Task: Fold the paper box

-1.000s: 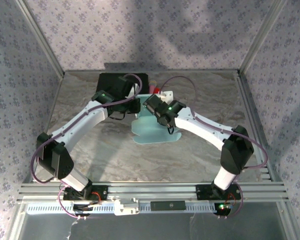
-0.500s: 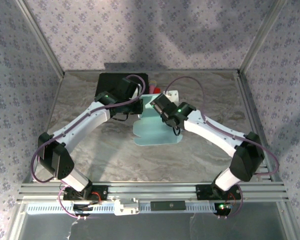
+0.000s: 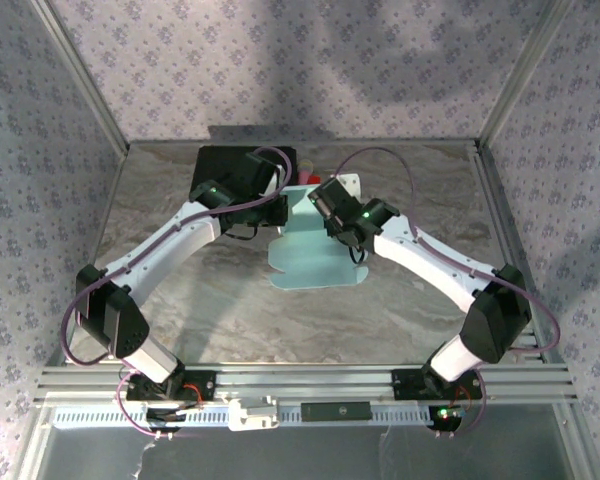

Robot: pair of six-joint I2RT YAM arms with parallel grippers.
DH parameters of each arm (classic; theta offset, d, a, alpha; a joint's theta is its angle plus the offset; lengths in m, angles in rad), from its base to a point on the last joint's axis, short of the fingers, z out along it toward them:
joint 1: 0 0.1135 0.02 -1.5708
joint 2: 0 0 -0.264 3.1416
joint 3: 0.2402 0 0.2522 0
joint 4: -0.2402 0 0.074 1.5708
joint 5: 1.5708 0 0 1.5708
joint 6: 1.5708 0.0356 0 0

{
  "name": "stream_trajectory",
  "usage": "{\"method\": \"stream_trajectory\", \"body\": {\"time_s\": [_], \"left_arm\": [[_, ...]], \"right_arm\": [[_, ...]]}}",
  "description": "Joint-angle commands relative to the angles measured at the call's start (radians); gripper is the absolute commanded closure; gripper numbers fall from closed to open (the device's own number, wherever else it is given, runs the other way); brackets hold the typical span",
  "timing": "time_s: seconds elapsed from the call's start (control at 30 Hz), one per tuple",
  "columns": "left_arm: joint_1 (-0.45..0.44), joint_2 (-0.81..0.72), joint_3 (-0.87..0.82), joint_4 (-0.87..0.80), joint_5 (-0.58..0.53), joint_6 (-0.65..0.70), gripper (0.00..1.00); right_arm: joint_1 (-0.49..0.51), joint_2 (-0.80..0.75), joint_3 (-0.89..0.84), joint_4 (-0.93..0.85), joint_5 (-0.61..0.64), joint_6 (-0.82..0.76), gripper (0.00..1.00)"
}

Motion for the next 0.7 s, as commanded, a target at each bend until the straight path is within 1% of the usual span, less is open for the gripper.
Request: {"method": "stream_trajectory", "body": {"time_s": [0.0, 0.13, 0.3, 0.43, 0.67], "left_arm": [[-0.018, 0.003, 0.045, -0.01, 0.042, 0.008, 1.0], [-0.022, 0.009, 0.055, -0.017, 0.03, 0.011, 1.0], [-0.029, 0.024, 0.072, -0.037, 0.007, 0.016, 1.0], [-0.036, 0.038, 0.079, -0.044, -0.005, 0.015, 1.0], [-0.045, 0.053, 0.092, -0.056, -0.016, 0.019, 1.0]], "right_arm": [[-0.006, 0.008, 0.039, 0.003, 0.011, -0.007, 0.7], [-0.009, -0.001, 0.041, -0.013, 0.01, -0.001, 0.66], [-0.012, -0.044, 0.035, -0.006, -0.026, -0.012, 0.55], [-0.023, -0.068, 0.041, -0.006, -0.035, -0.015, 0.53], [-0.053, -0.08, 0.064, 0.016, -0.079, -0.027, 0.53]]}}
